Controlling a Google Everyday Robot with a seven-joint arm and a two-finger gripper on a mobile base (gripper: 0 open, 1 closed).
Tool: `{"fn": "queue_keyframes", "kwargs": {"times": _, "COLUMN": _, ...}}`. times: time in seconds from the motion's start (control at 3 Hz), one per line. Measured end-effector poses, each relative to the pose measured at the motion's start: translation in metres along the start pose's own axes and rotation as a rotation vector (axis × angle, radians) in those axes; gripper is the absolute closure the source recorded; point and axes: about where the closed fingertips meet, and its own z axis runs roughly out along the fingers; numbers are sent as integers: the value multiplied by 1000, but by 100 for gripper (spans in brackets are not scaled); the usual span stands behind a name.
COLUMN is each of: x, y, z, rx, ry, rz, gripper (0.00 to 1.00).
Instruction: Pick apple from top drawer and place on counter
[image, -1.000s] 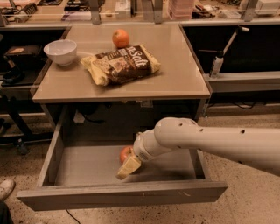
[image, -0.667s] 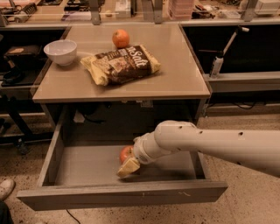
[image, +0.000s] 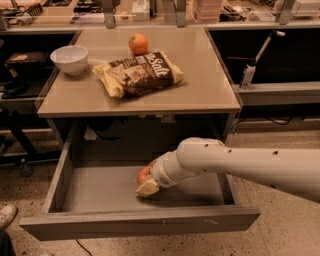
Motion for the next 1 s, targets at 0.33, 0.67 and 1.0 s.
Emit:
{"fn": "queue_keyframes", "kwargs": {"times": 0.33, "x": 0, "y": 0, "z": 0, "rx": 0, "ry": 0, "rz": 0, "gripper": 89}}
{"fn": "queue_keyframes", "kwargs": {"times": 0.67, "x": -3, "y": 2, "z": -14, "rx": 29, "ry": 10, "rz": 24, "gripper": 100}}
{"fn": "queue_keyframes", "kwargs": {"times": 1.0, "x": -20, "y": 7, "z": -93, "rx": 148, "ry": 15, "rz": 61, "gripper": 100}}
